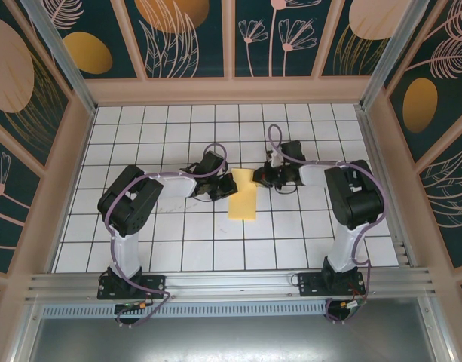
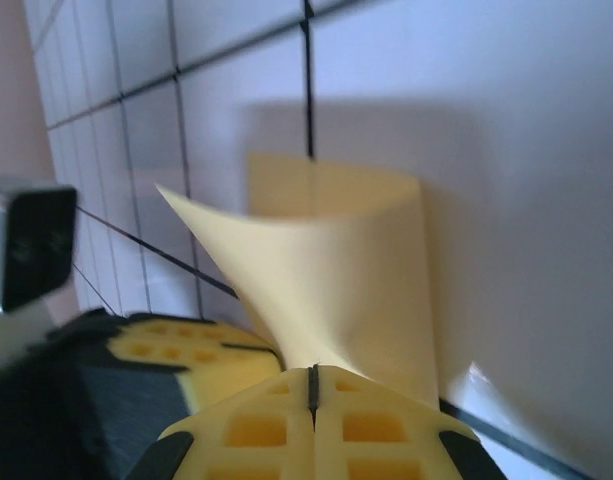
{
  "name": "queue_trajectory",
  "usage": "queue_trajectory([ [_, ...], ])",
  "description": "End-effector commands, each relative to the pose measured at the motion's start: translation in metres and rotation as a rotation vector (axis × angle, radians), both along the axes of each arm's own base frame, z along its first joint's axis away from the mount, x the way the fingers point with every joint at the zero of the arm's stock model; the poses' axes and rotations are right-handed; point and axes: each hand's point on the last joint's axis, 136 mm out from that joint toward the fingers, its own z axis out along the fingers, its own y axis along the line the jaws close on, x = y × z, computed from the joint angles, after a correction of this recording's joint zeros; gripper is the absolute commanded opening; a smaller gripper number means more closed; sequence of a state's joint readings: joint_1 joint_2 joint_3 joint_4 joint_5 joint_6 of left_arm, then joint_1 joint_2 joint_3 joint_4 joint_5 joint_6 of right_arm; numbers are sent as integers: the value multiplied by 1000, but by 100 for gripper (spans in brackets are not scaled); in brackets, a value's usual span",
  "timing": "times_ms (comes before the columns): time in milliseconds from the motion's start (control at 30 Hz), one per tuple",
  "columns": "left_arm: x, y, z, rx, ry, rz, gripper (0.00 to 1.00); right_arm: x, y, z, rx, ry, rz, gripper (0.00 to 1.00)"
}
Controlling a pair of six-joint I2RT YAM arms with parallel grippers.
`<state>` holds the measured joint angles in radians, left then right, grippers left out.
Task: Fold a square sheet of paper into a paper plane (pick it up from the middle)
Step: Fold the square sheet of paper in half at the center of the table.
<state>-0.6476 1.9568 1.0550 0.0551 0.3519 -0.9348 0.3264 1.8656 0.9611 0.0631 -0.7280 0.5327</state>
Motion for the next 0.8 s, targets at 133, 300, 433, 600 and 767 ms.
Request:
queue_trajectory([
  [133,-18,20,-30,110,63,-1,0,8,3,-11,19,23,23,3],
  [300,-18,20,-30,109,62,-1,0,1,-14,-43,-95,88,-27,3],
  [433,-18,20,-29,109,62,0,0,-4,-17,-56,-112,120,-31,3],
  [600,-19,21,-31,113,65,-3,0,12,-7,-16,-47,39,-14,4],
  [767,-19,20,-29,112,62,-2,0,34,1,15,34,-11,-9,4],
])
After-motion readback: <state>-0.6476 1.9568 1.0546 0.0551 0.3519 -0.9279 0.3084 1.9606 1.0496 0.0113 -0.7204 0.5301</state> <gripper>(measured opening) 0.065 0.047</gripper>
